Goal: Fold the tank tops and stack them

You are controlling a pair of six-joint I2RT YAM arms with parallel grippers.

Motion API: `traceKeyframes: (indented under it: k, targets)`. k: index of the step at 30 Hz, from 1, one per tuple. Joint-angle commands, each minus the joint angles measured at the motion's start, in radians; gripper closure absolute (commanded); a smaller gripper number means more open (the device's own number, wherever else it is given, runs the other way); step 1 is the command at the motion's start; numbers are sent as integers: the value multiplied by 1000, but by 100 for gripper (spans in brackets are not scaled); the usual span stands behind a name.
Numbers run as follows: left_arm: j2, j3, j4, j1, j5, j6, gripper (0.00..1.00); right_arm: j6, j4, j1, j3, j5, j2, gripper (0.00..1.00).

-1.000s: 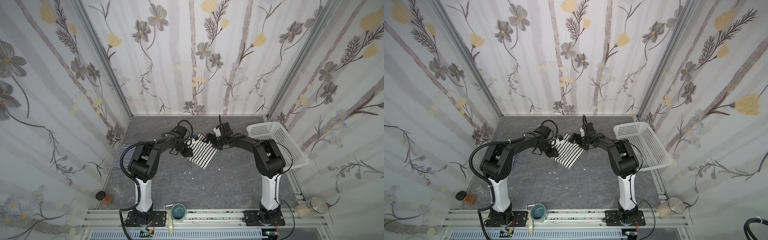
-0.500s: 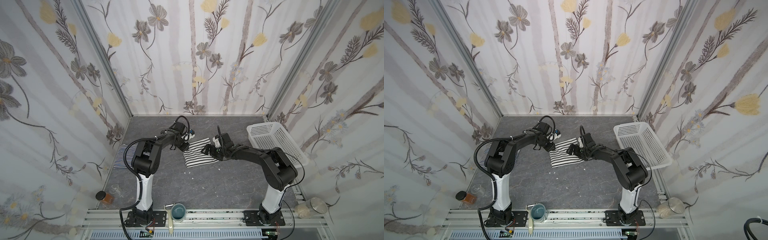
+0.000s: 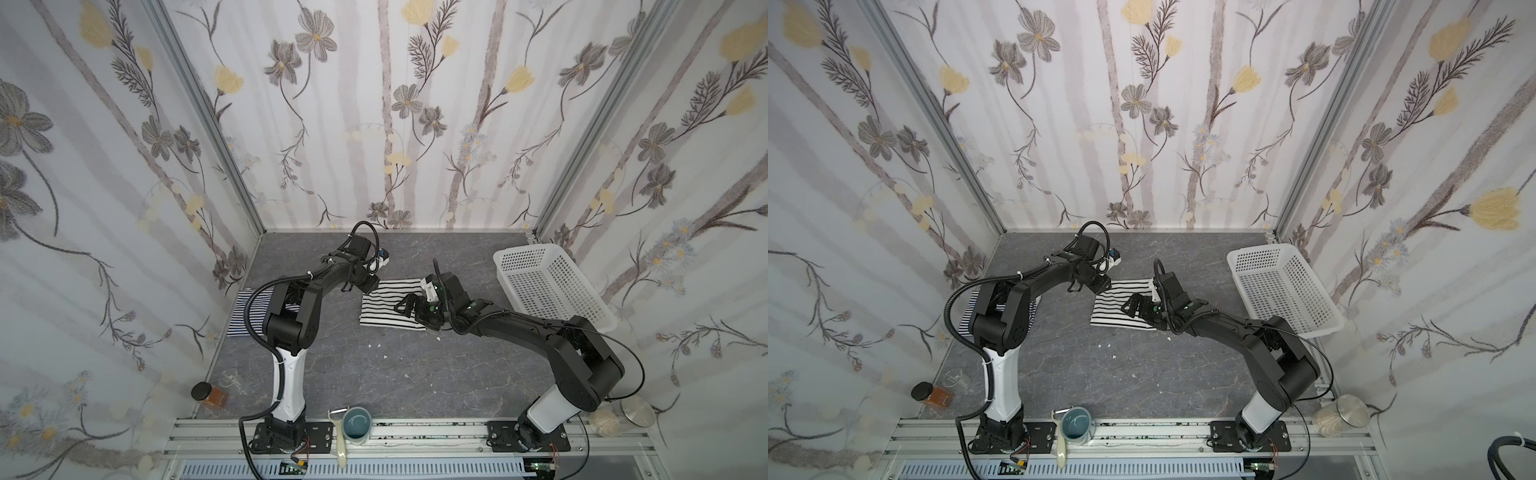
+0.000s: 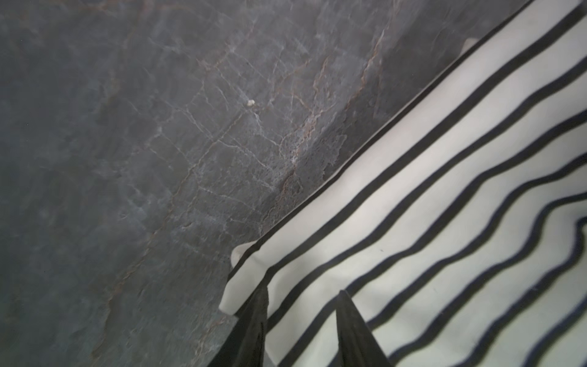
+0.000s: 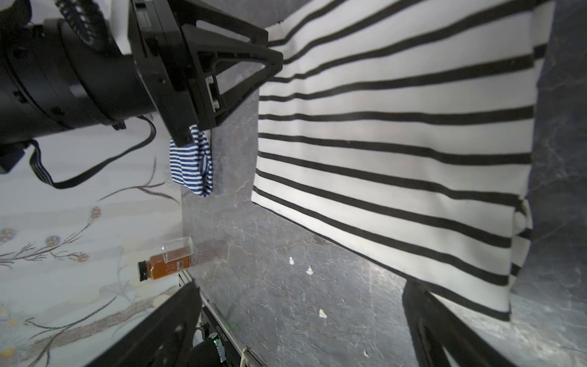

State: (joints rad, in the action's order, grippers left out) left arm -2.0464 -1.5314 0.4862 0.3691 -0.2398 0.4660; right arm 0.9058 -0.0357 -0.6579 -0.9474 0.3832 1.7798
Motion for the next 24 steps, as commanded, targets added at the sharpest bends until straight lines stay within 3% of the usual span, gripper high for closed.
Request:
traceKeyframes:
  k: [1,7,12,24]
  targets:
    - [90,33,5,-3,-41,-50,58,-44,30,20,-48,-46,5,0]
    - [213,155,4,-29,-46,-95,55,-73,8,92,-145,-7,128,0]
    - [260,244,5,-87,-125,-145,54,-77,-24,137,-224,49,237,1]
    - [205,328,0,-157,-346,-209,53,-104,-43,193,-172,67,323,1]
